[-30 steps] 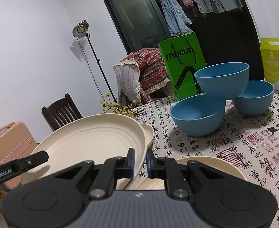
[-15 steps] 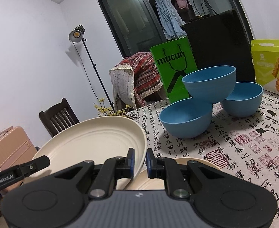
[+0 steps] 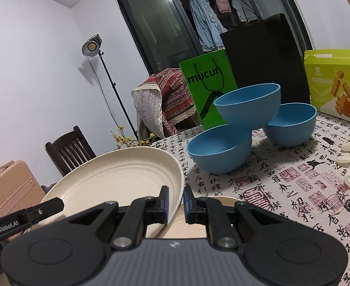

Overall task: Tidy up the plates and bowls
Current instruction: 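Keep carrying both cream plates toward the stacked blue bowls, both tools together, then lower the left tool's plate onto the plate stack while the right tool lowers its plate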

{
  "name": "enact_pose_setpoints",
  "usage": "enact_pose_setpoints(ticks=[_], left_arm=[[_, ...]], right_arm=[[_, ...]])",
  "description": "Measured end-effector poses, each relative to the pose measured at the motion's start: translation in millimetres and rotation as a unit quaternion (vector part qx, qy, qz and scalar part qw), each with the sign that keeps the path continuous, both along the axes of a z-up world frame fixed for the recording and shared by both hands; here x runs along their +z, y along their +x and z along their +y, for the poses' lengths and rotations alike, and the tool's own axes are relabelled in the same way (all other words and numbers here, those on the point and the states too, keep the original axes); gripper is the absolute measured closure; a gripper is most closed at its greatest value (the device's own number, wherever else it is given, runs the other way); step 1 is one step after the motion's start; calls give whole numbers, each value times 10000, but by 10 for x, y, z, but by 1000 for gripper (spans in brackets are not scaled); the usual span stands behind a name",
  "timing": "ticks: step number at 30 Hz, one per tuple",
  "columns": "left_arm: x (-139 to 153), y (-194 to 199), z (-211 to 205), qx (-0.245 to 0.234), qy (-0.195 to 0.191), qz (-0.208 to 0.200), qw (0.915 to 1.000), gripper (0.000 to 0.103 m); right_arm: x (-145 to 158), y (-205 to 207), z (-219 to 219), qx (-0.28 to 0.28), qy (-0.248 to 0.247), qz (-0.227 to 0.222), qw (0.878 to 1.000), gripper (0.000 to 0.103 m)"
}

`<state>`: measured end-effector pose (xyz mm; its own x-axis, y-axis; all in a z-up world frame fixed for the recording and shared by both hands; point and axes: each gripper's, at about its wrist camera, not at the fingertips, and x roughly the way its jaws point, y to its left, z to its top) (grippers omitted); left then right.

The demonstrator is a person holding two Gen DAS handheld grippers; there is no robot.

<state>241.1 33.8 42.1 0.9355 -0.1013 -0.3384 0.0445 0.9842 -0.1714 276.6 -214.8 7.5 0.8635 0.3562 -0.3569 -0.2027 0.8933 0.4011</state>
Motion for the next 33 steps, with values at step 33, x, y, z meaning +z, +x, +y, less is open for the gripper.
enact_pose_setpoints(ticks=[33], left_arm=[[-273, 72, -367, -331, 93, 251, 9991, 74]], right_arm=[[-174, -122, -394, -333, -35, 153, 9993, 91]])
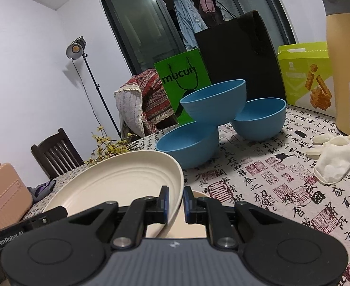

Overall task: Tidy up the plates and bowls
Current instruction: 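Lower the left tool's plate onto the plate stack while the right tool lowers its plate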

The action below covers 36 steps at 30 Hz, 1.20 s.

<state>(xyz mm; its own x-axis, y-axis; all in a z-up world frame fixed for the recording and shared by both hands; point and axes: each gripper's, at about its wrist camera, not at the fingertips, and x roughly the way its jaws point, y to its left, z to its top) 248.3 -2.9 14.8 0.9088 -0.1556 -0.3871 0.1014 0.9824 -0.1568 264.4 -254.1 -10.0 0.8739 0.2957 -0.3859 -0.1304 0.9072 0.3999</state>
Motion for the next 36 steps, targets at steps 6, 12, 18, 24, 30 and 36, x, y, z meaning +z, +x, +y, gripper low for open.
enact_pose_setpoints(ticks=[6, 12, 18, 24, 30, 36], left_arm=[[-75, 17, -49, 10, 121, 53, 9999, 74], [-141, 41, -95, -1, 222, 110, 9997, 74], [-213, 68, -129, -24, 294, 188, 9994, 74], [-276, 95, -169, -42, 396, 248, 9989, 74], [-324, 107, -204, -48, 476, 266, 9985, 74], [-381, 123, -249, -34, 633, 269, 9976, 74]], right_arm=[[-49, 0, -22, -13, -2, 38, 10000, 91], [-106, 4, -51, -22, 10, 81, 10000, 91], [-169, 23, -79, -35, -6, 130, 9999, 91], [-240, 46, -93, -48, -47, 186, 9998, 91], [-284, 56, -94, -63, -77, 216, 9997, 91], [-331, 68, -92, -73, -123, 239, 9996, 91]])
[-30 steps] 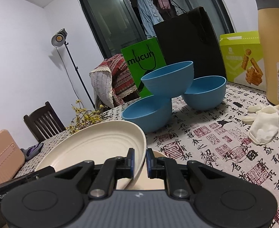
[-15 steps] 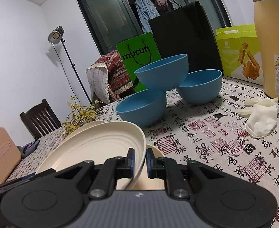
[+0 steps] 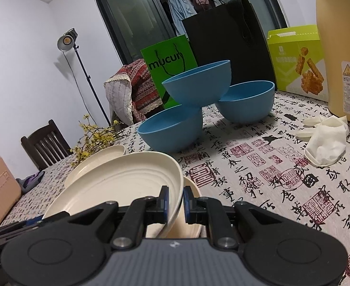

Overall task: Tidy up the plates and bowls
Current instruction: 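Lower the left tool's plate onto the plate stack while the right tool lowers its plate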

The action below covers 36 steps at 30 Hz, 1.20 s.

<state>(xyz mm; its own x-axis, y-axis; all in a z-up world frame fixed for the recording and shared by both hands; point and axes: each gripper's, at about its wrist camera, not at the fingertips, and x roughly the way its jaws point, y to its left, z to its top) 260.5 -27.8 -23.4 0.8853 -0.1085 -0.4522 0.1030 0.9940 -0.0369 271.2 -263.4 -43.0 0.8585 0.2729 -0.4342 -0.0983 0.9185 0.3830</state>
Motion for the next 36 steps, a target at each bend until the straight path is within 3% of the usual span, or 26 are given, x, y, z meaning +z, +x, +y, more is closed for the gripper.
enact_pose_setpoints(ticks=[15, 36], left_arm=[[-95, 48, -106, -14, 339, -26, 9994, 74], [-197, 126, -270, 7, 996, 96, 9950, 74]], right_arm=[[-94, 40, 41, -56, -313, -38, 9995, 91], [-140, 51, 216, -59, -1254, -231, 9918, 90]])
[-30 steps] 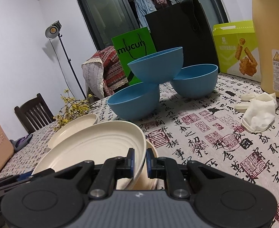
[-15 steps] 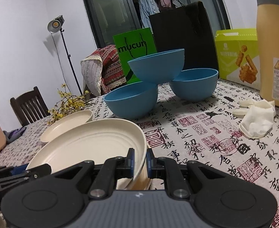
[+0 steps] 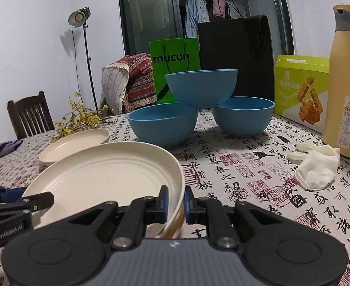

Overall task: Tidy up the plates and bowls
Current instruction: 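Lower the left tool's plate onto the plate stack while the right tool lowers its plate, then open the left tool off the plate rim while the right tool opens too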

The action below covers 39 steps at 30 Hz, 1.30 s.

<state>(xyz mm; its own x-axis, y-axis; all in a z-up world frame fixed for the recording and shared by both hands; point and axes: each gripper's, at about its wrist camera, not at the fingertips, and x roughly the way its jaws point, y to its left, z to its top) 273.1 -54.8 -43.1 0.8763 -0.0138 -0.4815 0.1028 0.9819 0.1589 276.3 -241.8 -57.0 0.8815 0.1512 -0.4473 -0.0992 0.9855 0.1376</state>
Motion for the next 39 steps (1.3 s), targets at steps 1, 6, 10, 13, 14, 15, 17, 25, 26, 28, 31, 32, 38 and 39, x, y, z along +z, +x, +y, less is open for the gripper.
enact_pose_setpoints(ticks=[1, 6, 10, 13, 14, 15, 17, 25, 26, 28, 31, 32, 38, 39], left_arm=[[-5, 4, -9, 2, 26, 10, 10000, 74], [-30, 22, -28, 36, 87, 49, 9999, 74], [-55, 30, -53, 98, 178, 76, 9998, 74], [-75, 41, -71, 140, 222, 96, 9996, 74], [-80, 45, -77, 150, 234, 99, 9996, 74], [-86, 48, -78, 159, 246, 101, 9995, 74], [-94, 54, -85, 176, 270, 96, 9994, 74], [-89, 51, -48, 151, 94, 111, 9998, 64], [-82, 45, -41, 147, 61, 85, 9998, 62], [-51, 17, -15, 105, -56, 2, 9999, 52], [-1, -15, 37, 117, -185, -98, 9997, 35], [17, -23, 68, 135, -263, -130, 9995, 32], [123, -115, 366, 306, -940, -314, 9946, 0], [135, -150, 423, 366, -1028, -363, 9934, 0]], right_arm=[[-4, 2, 3, -16, -24, 4, 10000, 90], [-18, 13, 24, -34, -119, 0, 9999, 90], [-21, 2, 89, -13, -363, -41, 9993, 89], [-27, -2, 162, -18, -614, -50, 9981, 88], [-28, -5, 177, -17, -675, -56, 9977, 88], [-29, -2, 192, -22, -726, -47, 9973, 87], [-28, 11, 193, -20, -765, -16, 9971, 87], [-56, 56, 150, 4, -614, 139, 9980, 87], [-54, 58, 140, 27, -580, 139, 9982, 85], [-49, 47, 130, 44, -511, 117, 9986, 84], [-30, 35, 78, 95, -330, 87, 9994, 79], [-22, 31, 56, 100, -266, 66, 9996, 73], [19, -39, -58, 219, 115, -199, 9995, 24], [20, -56, -79, 239, 201, -274, 9991, 15]])
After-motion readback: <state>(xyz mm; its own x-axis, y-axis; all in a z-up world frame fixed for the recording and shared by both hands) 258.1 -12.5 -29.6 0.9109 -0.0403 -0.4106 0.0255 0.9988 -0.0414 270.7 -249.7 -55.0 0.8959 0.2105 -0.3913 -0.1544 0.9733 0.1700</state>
